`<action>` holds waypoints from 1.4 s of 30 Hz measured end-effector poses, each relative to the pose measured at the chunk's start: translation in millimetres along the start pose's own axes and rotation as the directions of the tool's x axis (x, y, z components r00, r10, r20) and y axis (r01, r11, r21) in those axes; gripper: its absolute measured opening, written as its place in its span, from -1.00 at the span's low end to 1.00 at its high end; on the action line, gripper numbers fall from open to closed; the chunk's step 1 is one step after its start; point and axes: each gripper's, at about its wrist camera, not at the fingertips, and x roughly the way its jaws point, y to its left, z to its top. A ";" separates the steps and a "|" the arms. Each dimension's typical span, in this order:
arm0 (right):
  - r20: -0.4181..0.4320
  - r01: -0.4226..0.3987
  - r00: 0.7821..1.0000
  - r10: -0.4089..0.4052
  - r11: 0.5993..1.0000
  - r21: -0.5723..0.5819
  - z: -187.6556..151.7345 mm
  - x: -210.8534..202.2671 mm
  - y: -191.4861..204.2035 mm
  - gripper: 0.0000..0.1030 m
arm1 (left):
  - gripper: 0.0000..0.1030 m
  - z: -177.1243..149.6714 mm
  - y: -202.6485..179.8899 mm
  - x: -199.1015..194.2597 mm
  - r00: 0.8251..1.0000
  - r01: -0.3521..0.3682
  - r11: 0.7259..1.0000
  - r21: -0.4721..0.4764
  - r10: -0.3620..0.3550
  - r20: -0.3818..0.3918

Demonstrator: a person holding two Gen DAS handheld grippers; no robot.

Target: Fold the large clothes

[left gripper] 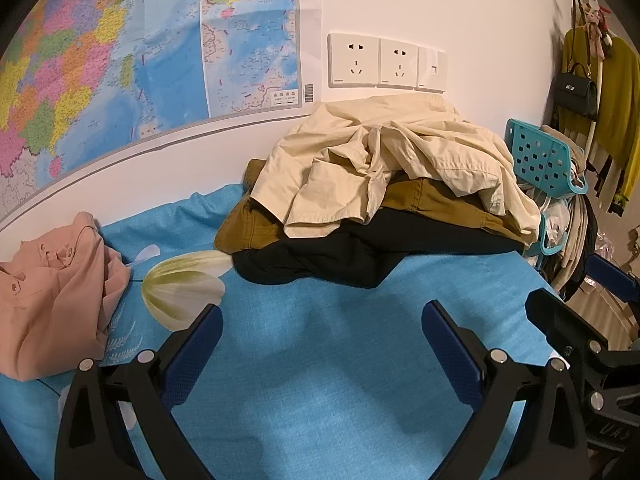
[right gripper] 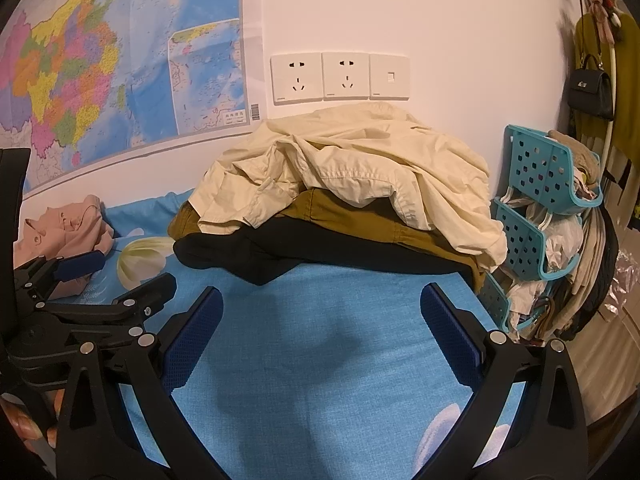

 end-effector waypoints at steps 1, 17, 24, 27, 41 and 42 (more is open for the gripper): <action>-0.002 -0.001 1.000 0.001 1.000 -0.001 0.8 0.8 -0.6 0.90 | 0.87 0.2 0.0 -0.1 1.000 0.000 1.000 -0.001 0.000 -0.001; -0.002 -0.007 1.000 0.007 1.000 -0.005 4.5 4.5 -0.9 0.90 | 0.87 1.9 1.5 3.3 1.000 0.008 1.000 -0.007 -0.008 -0.013; 0.016 -0.010 1.000 0.011 0.999 -0.048 10.5 7.8 2.9 0.90 | 0.87 5.5 4.8 9.7 0.999 0.016 1.000 -0.021 -0.017 -0.029; 0.019 -0.022 1.000 0.023 0.997 -0.077 16.1 11.7 5.2 0.90 | 0.87 8.5 7.8 14.4 0.999 0.024 0.999 -0.027 -0.025 -0.037; 0.030 0.057 0.998 -0.050 0.938 -0.342 78.9 91.8 18.6 0.90 | 0.87 41.6 49.2 69.9 0.996 0.021 0.995 -0.096 -0.029 -0.086; 0.031 0.075 0.997 -0.068 0.924 -0.375 83.5 103.5 22.4 0.89 | 0.87 43.1 54.3 74.9 0.996 0.002 0.995 -0.096 -0.011 -0.092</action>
